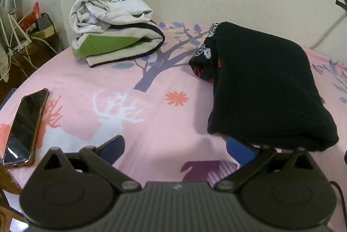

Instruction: Fold small clothes

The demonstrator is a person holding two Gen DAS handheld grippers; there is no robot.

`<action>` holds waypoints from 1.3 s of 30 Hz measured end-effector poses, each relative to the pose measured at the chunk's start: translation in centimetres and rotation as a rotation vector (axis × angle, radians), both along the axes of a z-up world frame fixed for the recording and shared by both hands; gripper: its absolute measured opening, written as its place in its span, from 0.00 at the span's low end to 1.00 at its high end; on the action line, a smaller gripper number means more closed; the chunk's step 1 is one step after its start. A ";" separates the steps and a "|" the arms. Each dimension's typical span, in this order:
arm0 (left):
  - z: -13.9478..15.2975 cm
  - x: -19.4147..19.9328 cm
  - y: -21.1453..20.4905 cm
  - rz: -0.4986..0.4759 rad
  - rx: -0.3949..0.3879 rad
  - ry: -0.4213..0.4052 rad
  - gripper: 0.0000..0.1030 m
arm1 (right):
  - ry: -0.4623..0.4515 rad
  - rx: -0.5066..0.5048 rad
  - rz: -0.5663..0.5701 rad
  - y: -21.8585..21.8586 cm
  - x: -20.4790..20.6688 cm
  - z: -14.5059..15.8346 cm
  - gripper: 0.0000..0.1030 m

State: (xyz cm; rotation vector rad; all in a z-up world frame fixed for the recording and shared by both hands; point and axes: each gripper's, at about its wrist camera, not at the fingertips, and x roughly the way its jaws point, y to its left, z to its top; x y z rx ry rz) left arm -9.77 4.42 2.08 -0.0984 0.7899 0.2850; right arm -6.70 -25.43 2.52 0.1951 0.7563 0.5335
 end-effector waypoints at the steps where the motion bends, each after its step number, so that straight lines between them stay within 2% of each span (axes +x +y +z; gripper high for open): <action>1: 0.0 0.0 0.0 0.000 0.001 0.001 1.00 | 0.002 0.001 -0.001 -0.1 0.0 0.0 0.79; 5: 0.0 0.2 0.1 -0.001 0.010 -0.002 1.00 | 0.010 0.006 -0.004 -0.5 0.3 -0.2 0.79; 11: 0.3 0.3 -0.6 0.013 0.124 -0.011 1.00 | 0.023 0.014 0.000 -0.6 0.4 -0.6 0.79; 16: 0.6 0.3 -0.9 0.006 0.155 -0.020 1.00 | 0.027 0.022 -0.001 -0.5 0.4 -0.6 0.79; 30: 0.4 0.4 -0.7 0.017 0.154 0.001 1.00 | 0.037 0.037 -0.010 -1.0 0.2 -1.0 0.79; 39: -0.1 0.5 -0.4 0.027 0.111 0.036 1.00 | 0.044 0.035 -0.021 -1.1 0.4 -1.0 0.79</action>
